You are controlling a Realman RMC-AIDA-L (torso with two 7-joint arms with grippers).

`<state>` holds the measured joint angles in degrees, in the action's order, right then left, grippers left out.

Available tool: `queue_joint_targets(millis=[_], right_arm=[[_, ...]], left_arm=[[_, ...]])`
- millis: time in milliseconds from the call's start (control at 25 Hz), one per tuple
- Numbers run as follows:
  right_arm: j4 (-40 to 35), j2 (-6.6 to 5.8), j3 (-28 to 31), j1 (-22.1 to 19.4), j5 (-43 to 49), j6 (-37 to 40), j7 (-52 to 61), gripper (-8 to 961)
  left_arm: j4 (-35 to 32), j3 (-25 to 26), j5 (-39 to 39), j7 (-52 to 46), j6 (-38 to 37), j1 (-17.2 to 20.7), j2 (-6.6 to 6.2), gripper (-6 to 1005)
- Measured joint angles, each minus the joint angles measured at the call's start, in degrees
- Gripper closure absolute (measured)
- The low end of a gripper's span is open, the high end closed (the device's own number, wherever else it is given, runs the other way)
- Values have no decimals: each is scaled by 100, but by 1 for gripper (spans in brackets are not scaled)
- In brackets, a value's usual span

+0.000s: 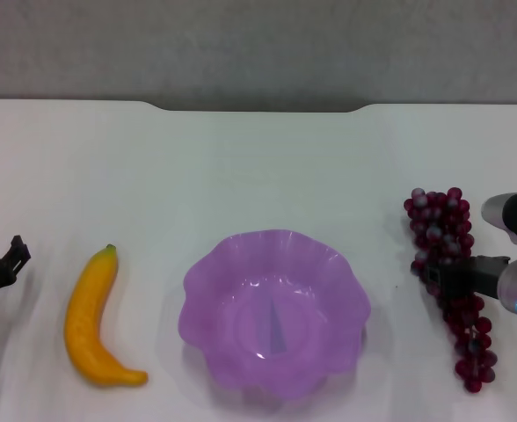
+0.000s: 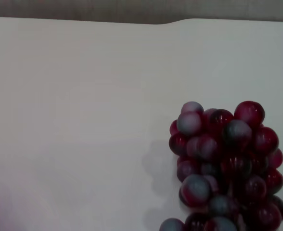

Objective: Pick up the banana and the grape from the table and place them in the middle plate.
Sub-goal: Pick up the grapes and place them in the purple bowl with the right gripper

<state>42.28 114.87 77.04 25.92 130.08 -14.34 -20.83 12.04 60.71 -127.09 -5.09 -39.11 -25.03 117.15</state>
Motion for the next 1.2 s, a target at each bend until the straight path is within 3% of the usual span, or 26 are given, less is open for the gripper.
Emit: queue_joint_targets(millis=[320,1200], right_arm=[[-1,0,-117,-9,0,157,7,494],[0,9,-370,-65,0,513,41,575]], left_arm=[[0,2,0,0,0,-2,0,106],[0,-5,0,0,0,8,0,106]])
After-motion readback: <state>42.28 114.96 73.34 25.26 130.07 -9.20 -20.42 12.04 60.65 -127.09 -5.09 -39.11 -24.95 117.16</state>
